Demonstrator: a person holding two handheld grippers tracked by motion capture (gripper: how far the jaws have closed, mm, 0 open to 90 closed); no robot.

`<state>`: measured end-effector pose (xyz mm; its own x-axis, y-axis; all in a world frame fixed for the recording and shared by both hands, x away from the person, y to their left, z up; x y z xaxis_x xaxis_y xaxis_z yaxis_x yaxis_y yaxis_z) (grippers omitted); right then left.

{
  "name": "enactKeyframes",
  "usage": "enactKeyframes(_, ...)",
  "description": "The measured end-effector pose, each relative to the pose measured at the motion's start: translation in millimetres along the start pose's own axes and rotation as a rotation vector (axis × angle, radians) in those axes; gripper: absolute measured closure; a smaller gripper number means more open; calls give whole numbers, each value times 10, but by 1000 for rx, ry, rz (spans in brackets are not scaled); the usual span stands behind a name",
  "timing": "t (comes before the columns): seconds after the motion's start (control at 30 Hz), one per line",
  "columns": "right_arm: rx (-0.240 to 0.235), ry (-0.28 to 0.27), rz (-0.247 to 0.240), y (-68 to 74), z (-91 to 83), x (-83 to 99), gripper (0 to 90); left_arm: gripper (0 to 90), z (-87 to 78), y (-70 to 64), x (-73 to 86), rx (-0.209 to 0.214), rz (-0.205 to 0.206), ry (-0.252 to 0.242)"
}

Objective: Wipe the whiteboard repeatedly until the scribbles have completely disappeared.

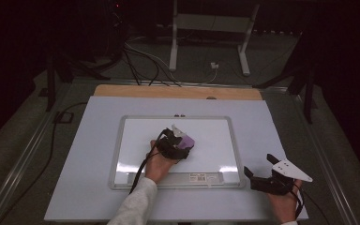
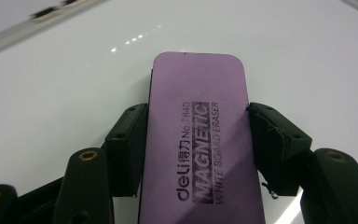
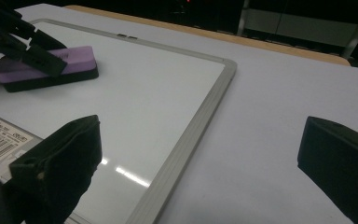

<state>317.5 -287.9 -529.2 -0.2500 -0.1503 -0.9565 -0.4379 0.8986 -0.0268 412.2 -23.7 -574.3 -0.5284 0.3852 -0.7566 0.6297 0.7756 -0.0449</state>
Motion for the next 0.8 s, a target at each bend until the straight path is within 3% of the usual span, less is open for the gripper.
enactKeyframes(0.2, -1, 1, 1, -4, 3, 3, 0, 420, -16, 217, 1, -57, -44, 9)
enactKeyframes(0.23, 0, 1, 0, -3, 3, 2, 0, 420, -20, 305, 0, -86, -66, 9)
enactKeyframes(0.3, 0, 0, 0, -3, 2, 0, 0, 420, -19, 356, 0, -94, -88, 10)
enactKeyframes(0.4, -1, 1, 1, -4, 3, 3, 0, 420, -18, 348, -5, -105, -78, 13)
enactKeyframes(0.53, -3, 1, -2, 8, 11, 2, 0, 420, -2, 235, -13, -76, -65, 18)
enactKeyframes(0.67, -3, 2, -2, 11, 11, 2, 1, 420, 21, 101, -29, -44, -33, 22)
enactKeyframes(0.7, -3, 1, -2, 10, 10, 1, 0, 420, 31, 34, -41, -37, 3, 26)
enactKeyframes(0.8, -2, 1, 0, 3, 4, 1, 0, 420, 39, 37, -55, -42, 15, 30)
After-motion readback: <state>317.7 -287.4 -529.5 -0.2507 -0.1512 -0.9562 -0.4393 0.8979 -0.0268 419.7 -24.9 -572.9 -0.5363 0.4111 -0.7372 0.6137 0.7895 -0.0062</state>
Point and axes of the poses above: each handheld gripper's, and its own axes: z roughly forward along the jaws, x roughly out of its underside, y roughly to its left, the point moved 10 cm from there along z, roughly forward along the jaws, and after that the axes turned 7 degrees about -y, right-handed, at the moved point
